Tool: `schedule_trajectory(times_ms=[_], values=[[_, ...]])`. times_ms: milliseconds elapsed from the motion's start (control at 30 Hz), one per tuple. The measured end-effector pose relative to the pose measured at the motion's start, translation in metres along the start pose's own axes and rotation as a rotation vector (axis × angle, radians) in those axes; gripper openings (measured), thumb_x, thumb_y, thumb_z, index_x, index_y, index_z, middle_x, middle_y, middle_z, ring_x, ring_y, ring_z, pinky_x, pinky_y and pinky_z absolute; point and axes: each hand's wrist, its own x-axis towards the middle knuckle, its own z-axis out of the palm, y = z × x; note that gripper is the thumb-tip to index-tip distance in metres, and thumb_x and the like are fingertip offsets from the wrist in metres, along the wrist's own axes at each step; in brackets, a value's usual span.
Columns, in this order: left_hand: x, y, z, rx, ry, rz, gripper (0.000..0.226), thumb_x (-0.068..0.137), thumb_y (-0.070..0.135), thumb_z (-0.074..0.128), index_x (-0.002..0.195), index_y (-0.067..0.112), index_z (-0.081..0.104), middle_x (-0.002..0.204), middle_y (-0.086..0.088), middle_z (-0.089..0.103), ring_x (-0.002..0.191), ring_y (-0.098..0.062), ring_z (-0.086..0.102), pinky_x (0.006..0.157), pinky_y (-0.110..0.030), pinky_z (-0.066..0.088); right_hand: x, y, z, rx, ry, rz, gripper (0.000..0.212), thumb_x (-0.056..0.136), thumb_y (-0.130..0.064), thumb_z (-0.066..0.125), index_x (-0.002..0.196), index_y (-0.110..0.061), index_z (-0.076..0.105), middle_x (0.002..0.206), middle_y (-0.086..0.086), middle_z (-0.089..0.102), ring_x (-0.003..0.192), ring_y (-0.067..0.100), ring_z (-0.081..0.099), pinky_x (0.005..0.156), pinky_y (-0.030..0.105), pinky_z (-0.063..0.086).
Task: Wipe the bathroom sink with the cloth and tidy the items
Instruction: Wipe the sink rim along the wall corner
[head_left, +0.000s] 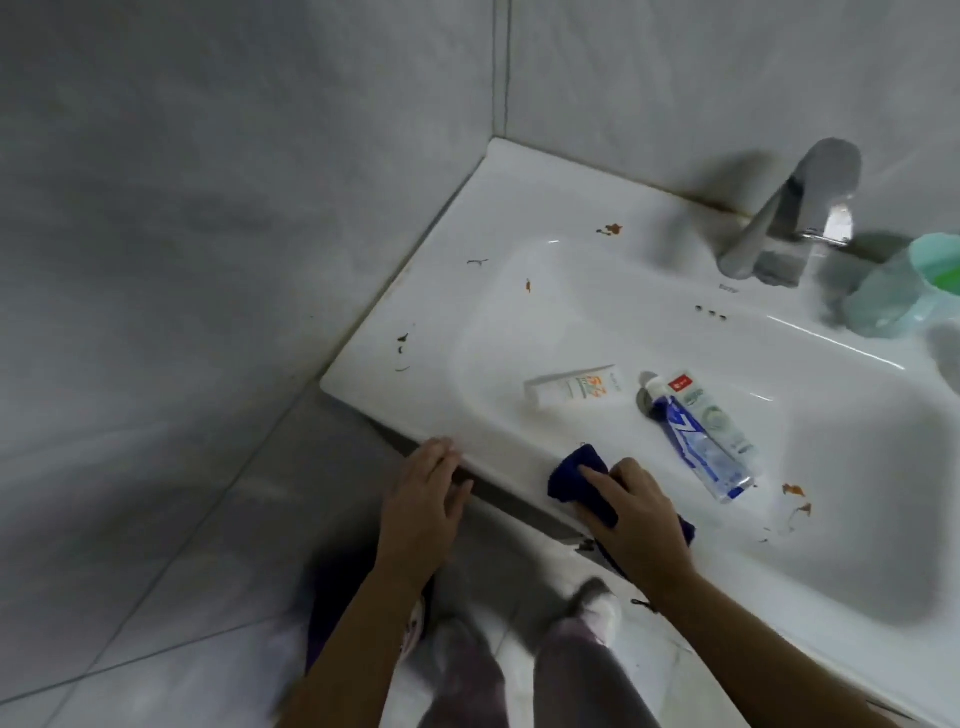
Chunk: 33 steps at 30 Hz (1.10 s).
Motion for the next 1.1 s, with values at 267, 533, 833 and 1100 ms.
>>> schedule_trajectory(times_ms=[267, 533, 833, 1100], values=[[0.019, -0.061, -0.041, 0.087, 0.165, -0.074, 0.051, 0.098, 0.038, 0.033, 0.106, -0.002, 0.064, 0.118, -0.018, 0.06, 0.107, -0.032, 0.059, 0.084, -0.046, 0.052, 0.125, -0.091, 0.056, -0.03, -0.044, -0.599, 0.036, 0.085, -0.036, 0.046, 0.112, -0.016, 0.057, 0.092, 0.01, 0.059, 0.071, 0.025, 0.056, 0.06, 0.033, 0.048], [0.052, -0.09, -0.041, 0.242, 0.271, -0.032, 0.06, 0.1, 0.042, 0.025, 0.099, 0.002, 0.069, 0.113, -0.016, 0.065, 0.105, -0.03, 0.062, 0.08, -0.042, 0.054, 0.283, -0.127, 0.072, -0.074, 0.057, -0.476, 0.028, 0.08, -0.027, 0.058, 0.099, -0.007, 0.067, 0.082, 0.019, 0.055, 0.069, 0.036, 0.055, 0.054, 0.033, 0.039], [0.042, -0.1, -0.029, 0.215, 0.229, -0.088, 0.062, 0.099, 0.048, 0.02, 0.118, 0.005, 0.061, 0.129, -0.012, 0.056, 0.123, -0.019, 0.04, 0.095, -0.049, 0.036, 0.272, -0.107, 0.067, -0.024, 0.01, -0.643, 0.038, 0.082, -0.034, 0.046, 0.103, -0.011, 0.067, 0.081, 0.016, 0.056, 0.065, 0.032, 0.055, 0.054, 0.031, 0.043], [0.025, -0.085, -0.038, 0.17, 0.306, -0.164, 0.049, 0.1, 0.043, 0.026, 0.114, 0.01, 0.059, 0.119, -0.014, 0.061, 0.11, -0.027, 0.054, 0.09, -0.04, 0.046, 0.218, -0.128, 0.087, 0.021, -0.071, -0.771, 0.037, 0.082, -0.035, 0.048, 0.104, -0.012, 0.067, 0.085, 0.013, 0.057, 0.065, 0.028, 0.054, 0.054, 0.031, 0.042]])
